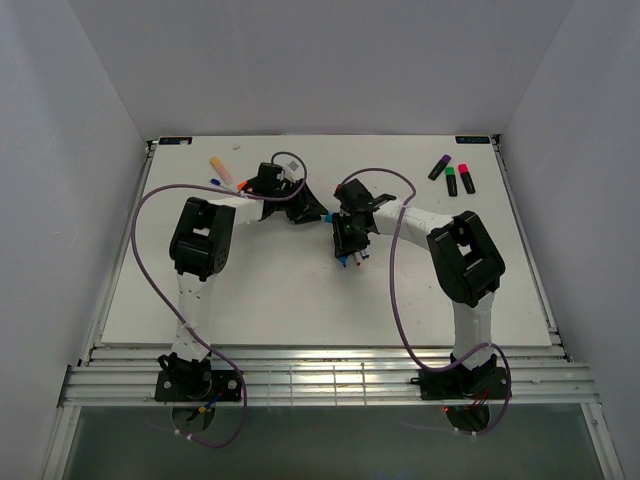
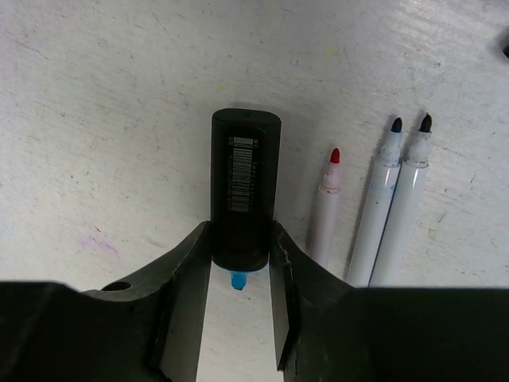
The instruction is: Open the pen caps
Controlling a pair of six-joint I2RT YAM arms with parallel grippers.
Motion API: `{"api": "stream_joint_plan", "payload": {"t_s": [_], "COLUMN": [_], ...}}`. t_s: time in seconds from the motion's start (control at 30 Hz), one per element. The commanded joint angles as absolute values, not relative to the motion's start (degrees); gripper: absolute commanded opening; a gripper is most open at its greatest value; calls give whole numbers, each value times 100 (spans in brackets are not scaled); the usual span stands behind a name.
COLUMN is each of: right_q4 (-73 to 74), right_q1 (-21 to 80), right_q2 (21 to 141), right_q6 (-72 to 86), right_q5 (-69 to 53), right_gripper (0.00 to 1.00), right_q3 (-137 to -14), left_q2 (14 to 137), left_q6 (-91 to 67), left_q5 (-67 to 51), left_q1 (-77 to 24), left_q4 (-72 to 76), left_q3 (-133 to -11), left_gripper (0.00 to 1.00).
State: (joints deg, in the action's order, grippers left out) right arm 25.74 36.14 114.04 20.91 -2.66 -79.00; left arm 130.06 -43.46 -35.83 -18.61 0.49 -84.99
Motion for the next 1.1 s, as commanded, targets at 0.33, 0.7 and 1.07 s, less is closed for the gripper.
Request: {"api": "stream_joint_plan", "payload": {"t_s": [0.33, 0.7, 1.07], "right_q4": [2909, 3261, 3832], "right_q1": [3656, 3656, 1531], "right_q2": [11461, 11172, 11346], "right_q6": [2004, 1890, 1749], "right_q5": [156, 464, 290], "right_gripper": [41, 52, 55], "right_q3": [-8323, -8982, -10546], "left_q2": [12235, 10461, 8949], "left_q6": [-3929, -3998, -4438], "left_q5": [-2891, -2848, -2900], "left_q1": [-1617, -1564, -1705], "left_q4": [-808, -958, -352], "left_q3": [-7796, -7331, -5924], "left_gripper": [54, 56, 57]}}
